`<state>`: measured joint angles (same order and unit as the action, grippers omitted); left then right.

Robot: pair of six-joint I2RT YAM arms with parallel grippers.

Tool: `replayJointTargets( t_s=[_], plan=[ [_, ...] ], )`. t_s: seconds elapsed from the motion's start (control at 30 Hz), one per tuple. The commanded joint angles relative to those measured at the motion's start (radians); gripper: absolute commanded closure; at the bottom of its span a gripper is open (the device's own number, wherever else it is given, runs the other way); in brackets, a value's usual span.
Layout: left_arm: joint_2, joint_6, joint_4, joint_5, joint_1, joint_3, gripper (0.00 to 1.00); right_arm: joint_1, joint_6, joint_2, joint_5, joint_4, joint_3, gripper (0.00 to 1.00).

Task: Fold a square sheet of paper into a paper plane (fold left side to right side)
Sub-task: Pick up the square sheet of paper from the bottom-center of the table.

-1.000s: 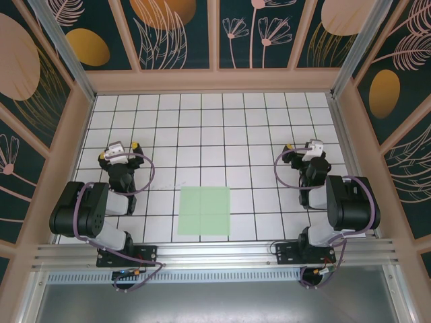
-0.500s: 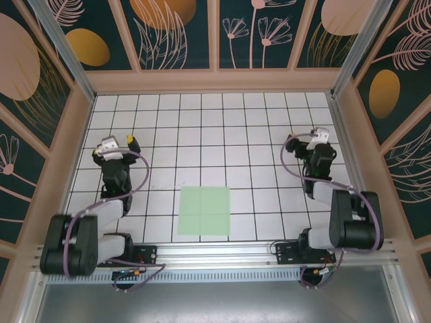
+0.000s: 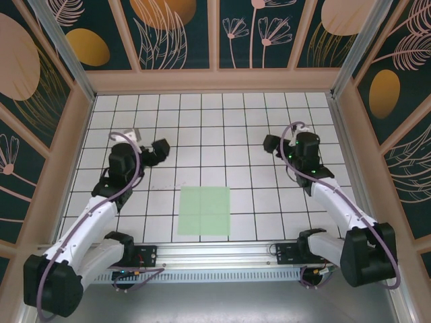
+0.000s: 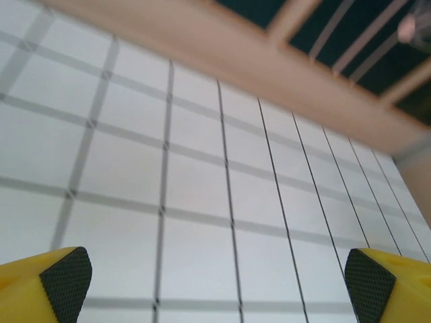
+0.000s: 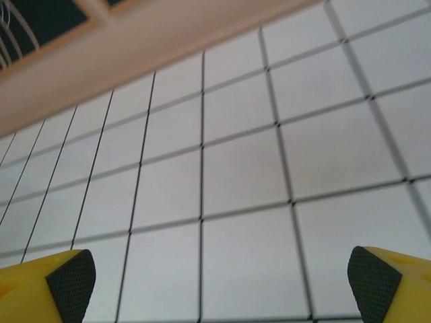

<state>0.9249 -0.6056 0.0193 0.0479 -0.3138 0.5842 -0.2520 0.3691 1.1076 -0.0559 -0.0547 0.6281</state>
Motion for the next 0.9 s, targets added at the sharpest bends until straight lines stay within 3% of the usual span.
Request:
replayJointTargets(
  t_s=[0.0, 0.27, 0.53, 0.87],
  plan=[
    [0.003, -0.121, -0.204, 0.072, -0.113, 0.019, 0.02, -0.110, 0.104, -0.019, 0.046, 0.188, 0.017, 0.01],
    [0.125, -0.232, -0.264, 0.082, -0.394, 0.010, 0.10, -0.411, 0.261, 0.000, 0.095, 0.210, -0.062, 0.04],
    [0.189, -0.282, -0.308, 0.120, -0.513, -0.021, 0.20, -0.589, 0.344, 0.119, 0.131, 0.180, -0.058, 0.04],
    [0.278, -0.338, -0.218, 0.182, -0.625, -0.095, 0.19, -0.679, 0.347, 0.330, 0.193, 0.203, 0.069, 0.02]
  ],
)
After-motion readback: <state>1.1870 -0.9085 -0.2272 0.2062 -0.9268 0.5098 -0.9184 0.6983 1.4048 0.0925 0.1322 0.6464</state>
